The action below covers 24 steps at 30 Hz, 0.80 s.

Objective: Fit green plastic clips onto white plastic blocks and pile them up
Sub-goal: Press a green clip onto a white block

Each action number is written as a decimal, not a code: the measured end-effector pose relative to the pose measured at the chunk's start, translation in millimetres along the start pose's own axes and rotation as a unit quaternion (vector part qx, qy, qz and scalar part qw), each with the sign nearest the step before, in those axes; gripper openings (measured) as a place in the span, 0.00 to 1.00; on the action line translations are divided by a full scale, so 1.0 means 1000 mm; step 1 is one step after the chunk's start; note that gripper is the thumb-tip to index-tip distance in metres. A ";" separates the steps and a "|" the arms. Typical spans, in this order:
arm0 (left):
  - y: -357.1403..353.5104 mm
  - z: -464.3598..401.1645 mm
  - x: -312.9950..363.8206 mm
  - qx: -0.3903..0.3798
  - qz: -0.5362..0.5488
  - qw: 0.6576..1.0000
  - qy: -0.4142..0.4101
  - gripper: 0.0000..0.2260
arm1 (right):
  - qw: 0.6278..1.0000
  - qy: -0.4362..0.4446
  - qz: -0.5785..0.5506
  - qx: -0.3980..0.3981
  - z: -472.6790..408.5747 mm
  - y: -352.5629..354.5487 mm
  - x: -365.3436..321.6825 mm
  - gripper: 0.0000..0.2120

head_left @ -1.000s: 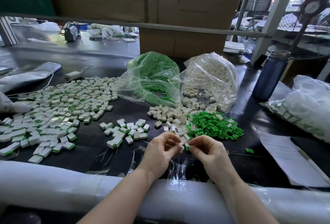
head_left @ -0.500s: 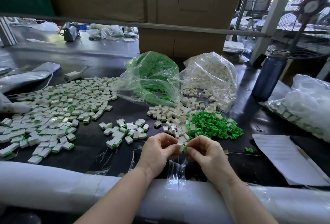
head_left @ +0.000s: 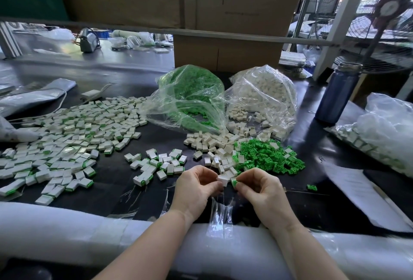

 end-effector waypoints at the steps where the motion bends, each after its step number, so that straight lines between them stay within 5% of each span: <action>1: 0.000 0.000 -0.001 0.003 0.002 1.000 0.005 0.09 | 1.000 0.000 0.000 -0.001 0.000 0.000 0.000 0.07; 13: -0.012 0.012 0.018 -0.041 -0.154 0.977 -0.143 0.08 | 1.000 -0.001 0.002 0.010 0.000 0.003 0.000 0.08; 24: -0.013 0.015 0.024 -0.044 -0.182 0.964 -0.188 0.04 | 0.999 -0.008 -0.012 0.029 -0.002 0.005 0.004 0.09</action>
Point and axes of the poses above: each hand's wrist, its own z-axis away from the middle knuckle, its own y-axis out of the back of the hand, x = y × z, the point moved 8 cm from there along -z, towards the middle knuckle, and after that the axes turned 13 degrees about x, right-handed, at the moved point
